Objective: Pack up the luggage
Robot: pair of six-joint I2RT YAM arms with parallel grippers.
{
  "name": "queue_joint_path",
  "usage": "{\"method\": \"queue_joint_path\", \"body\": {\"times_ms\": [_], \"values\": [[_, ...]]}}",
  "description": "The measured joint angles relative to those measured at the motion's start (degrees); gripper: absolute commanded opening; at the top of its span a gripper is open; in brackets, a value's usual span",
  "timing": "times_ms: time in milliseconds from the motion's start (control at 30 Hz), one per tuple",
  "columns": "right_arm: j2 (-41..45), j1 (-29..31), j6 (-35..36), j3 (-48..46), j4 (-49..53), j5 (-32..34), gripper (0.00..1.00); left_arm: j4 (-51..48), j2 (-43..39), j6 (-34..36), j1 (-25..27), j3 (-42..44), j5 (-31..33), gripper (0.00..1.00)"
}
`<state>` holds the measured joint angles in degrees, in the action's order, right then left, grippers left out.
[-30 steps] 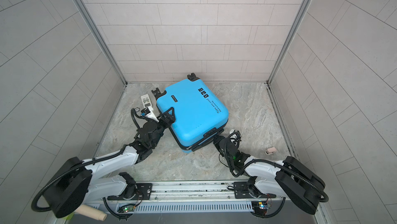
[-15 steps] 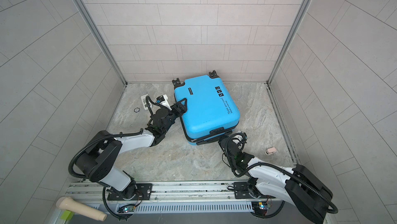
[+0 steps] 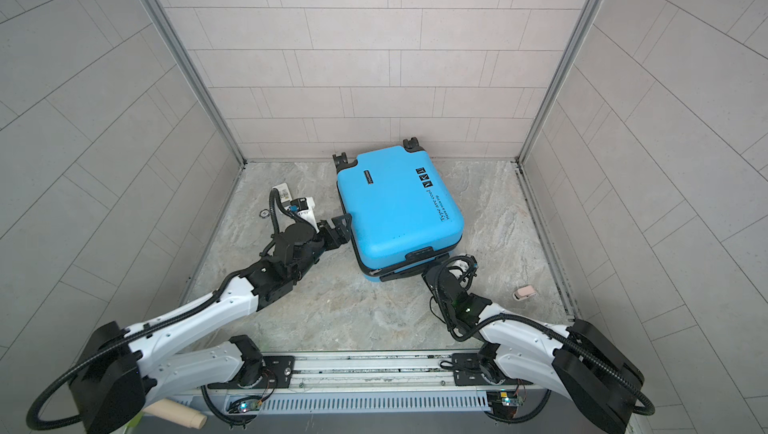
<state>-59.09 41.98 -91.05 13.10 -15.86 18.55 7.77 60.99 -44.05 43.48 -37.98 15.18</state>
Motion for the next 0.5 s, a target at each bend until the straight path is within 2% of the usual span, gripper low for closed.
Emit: {"method": "queue_joint_path", "body": {"times_ms": [233,367,500], "values": [[-0.9,-0.1,0.4,1.3,1.6,0.1,0.0,-11.3,-1.2,-12.2,11.4,0.0,1.6,0.79],[-1.4,-0.2,0.6,1.8,2.1,0.1,0.0,-11.4,0.7,-19.5,16.3,-0.2,2.8,0.75],[-2.8,-0.2,0.6,2.6,1.5,-0.1,0.0,-9.2,3.0,-25.0,19.0,-0.3,4.5,0.72]]}}
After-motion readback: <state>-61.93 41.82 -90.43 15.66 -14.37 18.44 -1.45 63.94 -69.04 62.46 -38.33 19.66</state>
